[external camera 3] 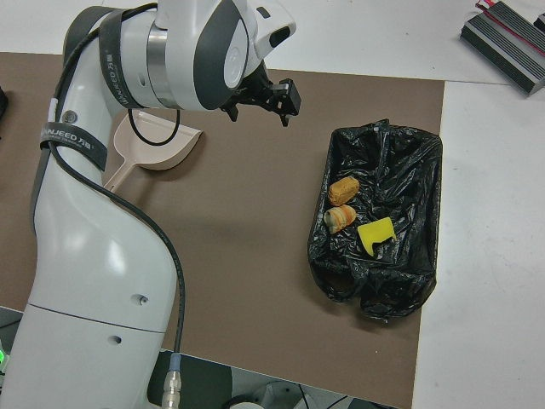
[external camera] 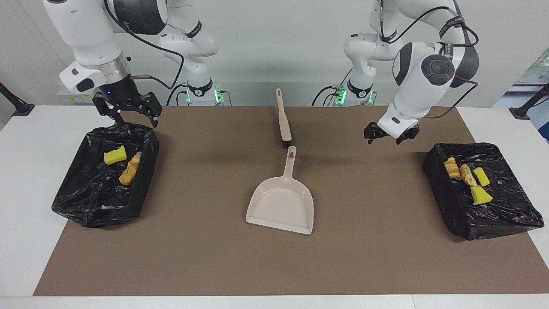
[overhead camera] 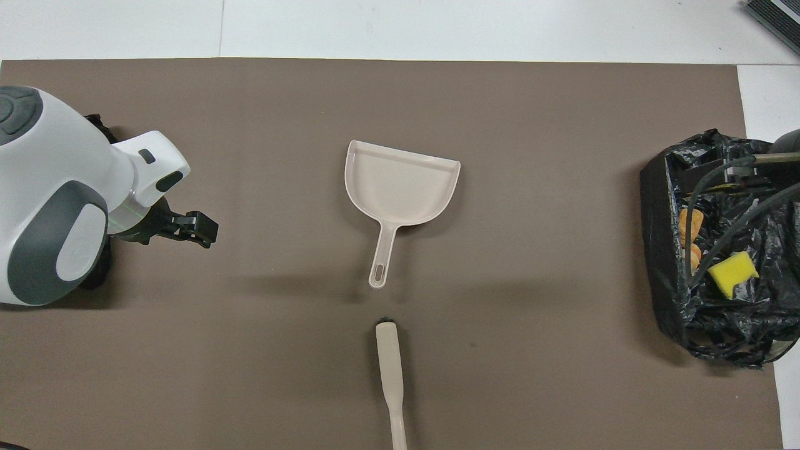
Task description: Sweep and dump trash in bin
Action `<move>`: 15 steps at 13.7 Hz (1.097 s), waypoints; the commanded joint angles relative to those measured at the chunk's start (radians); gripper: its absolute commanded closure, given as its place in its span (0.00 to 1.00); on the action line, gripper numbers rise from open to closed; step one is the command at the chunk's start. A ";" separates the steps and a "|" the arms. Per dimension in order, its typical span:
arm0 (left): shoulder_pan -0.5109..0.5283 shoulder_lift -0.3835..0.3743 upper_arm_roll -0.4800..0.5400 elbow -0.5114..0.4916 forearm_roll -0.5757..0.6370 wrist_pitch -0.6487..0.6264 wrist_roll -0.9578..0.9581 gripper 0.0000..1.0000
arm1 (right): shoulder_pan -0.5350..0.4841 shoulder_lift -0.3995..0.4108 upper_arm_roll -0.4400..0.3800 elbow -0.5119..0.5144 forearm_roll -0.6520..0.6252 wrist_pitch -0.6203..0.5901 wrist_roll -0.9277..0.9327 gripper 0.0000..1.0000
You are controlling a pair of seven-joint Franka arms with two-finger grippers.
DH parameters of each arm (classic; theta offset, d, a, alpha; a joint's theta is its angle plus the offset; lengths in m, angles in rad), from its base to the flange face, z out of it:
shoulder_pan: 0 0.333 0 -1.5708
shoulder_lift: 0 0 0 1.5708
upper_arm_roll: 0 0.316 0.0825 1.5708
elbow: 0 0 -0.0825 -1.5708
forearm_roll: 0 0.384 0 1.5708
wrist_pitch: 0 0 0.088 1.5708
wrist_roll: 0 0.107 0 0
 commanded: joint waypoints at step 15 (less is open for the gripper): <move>0.169 -0.042 0.016 0.372 -0.005 -0.237 0.265 0.00 | -0.012 -0.017 0.007 -0.018 0.014 -0.006 -0.021 0.00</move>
